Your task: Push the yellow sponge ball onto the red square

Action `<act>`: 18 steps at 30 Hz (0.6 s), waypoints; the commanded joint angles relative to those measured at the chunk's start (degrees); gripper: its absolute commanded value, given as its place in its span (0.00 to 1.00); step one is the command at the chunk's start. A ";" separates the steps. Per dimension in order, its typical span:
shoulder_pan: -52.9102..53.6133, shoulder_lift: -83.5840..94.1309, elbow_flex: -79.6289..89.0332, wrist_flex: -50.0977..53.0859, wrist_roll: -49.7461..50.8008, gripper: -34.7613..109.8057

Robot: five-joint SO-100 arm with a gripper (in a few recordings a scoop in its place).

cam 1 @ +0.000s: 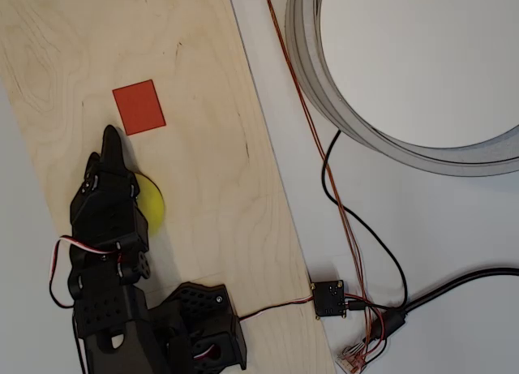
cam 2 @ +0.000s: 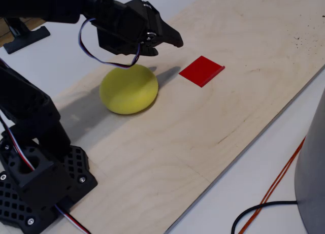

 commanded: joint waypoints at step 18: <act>-0.18 22.59 -4.57 30.59 0.09 0.39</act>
